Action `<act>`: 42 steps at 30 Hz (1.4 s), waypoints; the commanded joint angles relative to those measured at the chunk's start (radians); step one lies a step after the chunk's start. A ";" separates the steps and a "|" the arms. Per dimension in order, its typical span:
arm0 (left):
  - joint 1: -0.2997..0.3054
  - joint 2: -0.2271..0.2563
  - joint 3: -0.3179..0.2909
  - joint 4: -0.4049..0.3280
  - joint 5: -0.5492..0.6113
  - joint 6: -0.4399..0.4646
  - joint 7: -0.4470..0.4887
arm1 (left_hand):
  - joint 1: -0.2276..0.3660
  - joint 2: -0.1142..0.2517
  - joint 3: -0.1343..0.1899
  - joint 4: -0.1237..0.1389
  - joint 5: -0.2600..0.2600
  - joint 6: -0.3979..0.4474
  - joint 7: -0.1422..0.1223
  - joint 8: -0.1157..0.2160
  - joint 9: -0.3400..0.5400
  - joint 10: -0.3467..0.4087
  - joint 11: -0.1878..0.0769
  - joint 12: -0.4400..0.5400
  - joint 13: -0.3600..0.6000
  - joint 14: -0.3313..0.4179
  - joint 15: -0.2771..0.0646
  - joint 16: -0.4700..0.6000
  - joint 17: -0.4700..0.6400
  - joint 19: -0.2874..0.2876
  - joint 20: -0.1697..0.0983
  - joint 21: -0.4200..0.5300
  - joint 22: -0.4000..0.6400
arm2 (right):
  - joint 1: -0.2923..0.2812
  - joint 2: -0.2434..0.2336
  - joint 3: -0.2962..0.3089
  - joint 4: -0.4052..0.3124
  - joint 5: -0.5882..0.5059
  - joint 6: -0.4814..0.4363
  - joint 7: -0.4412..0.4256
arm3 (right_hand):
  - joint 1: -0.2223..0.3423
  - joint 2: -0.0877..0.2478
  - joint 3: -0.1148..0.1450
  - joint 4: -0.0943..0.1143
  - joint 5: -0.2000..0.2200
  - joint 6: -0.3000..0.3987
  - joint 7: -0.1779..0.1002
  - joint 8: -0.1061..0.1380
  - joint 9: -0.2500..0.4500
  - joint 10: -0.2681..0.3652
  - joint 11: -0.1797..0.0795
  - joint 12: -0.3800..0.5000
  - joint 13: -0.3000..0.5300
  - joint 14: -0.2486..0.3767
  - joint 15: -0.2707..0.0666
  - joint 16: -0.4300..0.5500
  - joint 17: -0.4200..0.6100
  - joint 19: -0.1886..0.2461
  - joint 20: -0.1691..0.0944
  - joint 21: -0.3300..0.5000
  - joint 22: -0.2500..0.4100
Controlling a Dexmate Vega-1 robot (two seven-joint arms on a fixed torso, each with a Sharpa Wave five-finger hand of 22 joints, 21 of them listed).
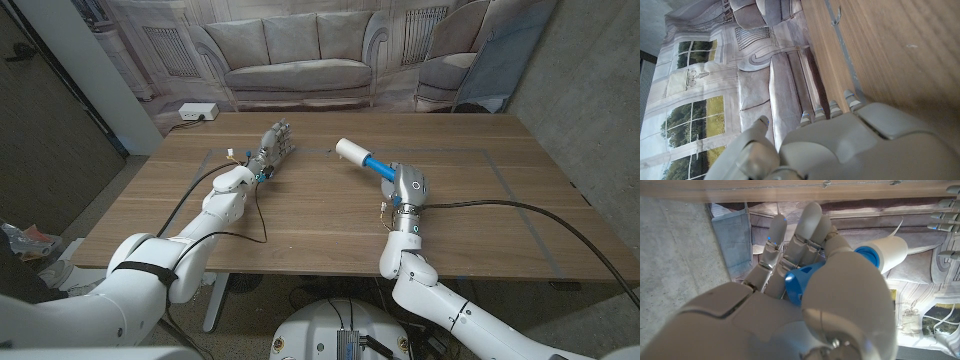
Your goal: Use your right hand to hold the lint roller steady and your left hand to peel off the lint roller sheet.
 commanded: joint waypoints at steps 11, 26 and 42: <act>0.023 0.007 0.010 -0.058 0.004 0.019 -0.001 | -0.004 0.005 -0.003 -0.006 0.005 -0.008 0.003 -0.003 0.002 -0.003 0.004 -0.002 0.002 -0.007 0.004 -0.003 0.002 -0.008 0.005 -0.004 0.004 | -0.018 -0.096 0.037 -0.162 0.161 0.046 0.200 | -0.088 0.057 0.002 0.072 -0.005 0.037 0.070 -0.028 -0.021 0.105 0.026 0.047 0.065 0.068 0.000 0.066 0.090 0.069 -0.146 0.031 -0.045; 0.037 0.041 0.049 -0.123 0.018 0.005 -0.012 | 0.017 0.005 0.004 -0.023 0.005 -0.010 -0.003 -0.003 0.001 0.004 0.000 0.000 0.002 -0.003 0.002 -0.003 -0.001 -0.006 0.005 -0.005 0.003 | -0.076 -0.079 0.168 -0.176 0.408 0.255 0.249 | -0.097 0.048 0.034 0.044 0.009 0.083 0.114 -0.036 0.008 0.135 0.045 0.070 0.086 0.079 0.002 0.103 0.134 0.089 -0.145 0.062 -0.073; 0.039 0.128 0.161 -0.222 0.114 -0.088 0.009 | 0.349 -0.029 0.098 -0.253 -0.017 0.414 0.041 0.119 0.010 0.290 -0.014 0.079 0.022 0.262 -0.067 0.083 0.051 0.063 -0.005 0.038 0.022 | -0.108 -0.065 0.208 -0.179 0.480 0.323 0.240 | -0.110 0.043 0.072 0.019 0.015 0.092 0.121 -0.058 0.036 0.144 0.039 0.077 0.086 0.079 0.003 0.130 0.170 0.093 -0.146 0.085 -0.083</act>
